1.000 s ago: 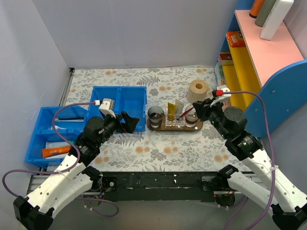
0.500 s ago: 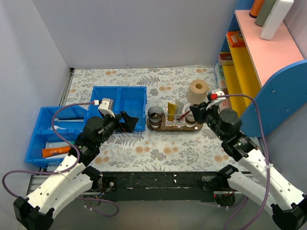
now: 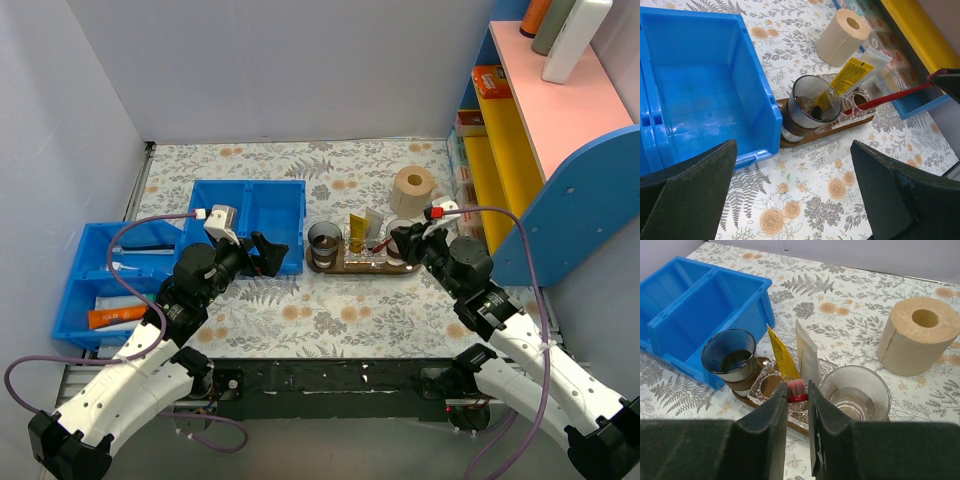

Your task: Prepare toiletry sets of a toothbrush and toothpaste on the tray

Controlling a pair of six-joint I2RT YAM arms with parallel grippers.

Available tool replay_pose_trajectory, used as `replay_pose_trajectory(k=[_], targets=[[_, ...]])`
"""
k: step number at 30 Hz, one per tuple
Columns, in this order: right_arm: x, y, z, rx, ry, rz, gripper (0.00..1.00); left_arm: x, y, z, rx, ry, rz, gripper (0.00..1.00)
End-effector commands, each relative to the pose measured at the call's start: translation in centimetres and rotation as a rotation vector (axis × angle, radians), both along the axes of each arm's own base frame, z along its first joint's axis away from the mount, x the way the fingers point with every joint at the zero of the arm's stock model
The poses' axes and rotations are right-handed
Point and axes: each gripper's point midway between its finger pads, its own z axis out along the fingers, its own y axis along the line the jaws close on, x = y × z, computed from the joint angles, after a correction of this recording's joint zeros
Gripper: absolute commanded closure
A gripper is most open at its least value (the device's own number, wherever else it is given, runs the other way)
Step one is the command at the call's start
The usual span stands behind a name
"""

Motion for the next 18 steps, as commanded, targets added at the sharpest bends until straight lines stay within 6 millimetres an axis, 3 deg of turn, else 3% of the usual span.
replay_pose_trajectory(k=[1, 18], targets=[[0.3, 0.3, 1.5, 0.044, -0.086, 0.005, 0.99, 0.2, 0.5, 1.5, -0.012, -0.032, 0.022, 0.02], [0.5, 0.6, -0.5, 0.031, -0.095, 0.019, 0.99, 0.3, 0.5, 1.4, -0.012, -0.032, 0.02, 0.02]])
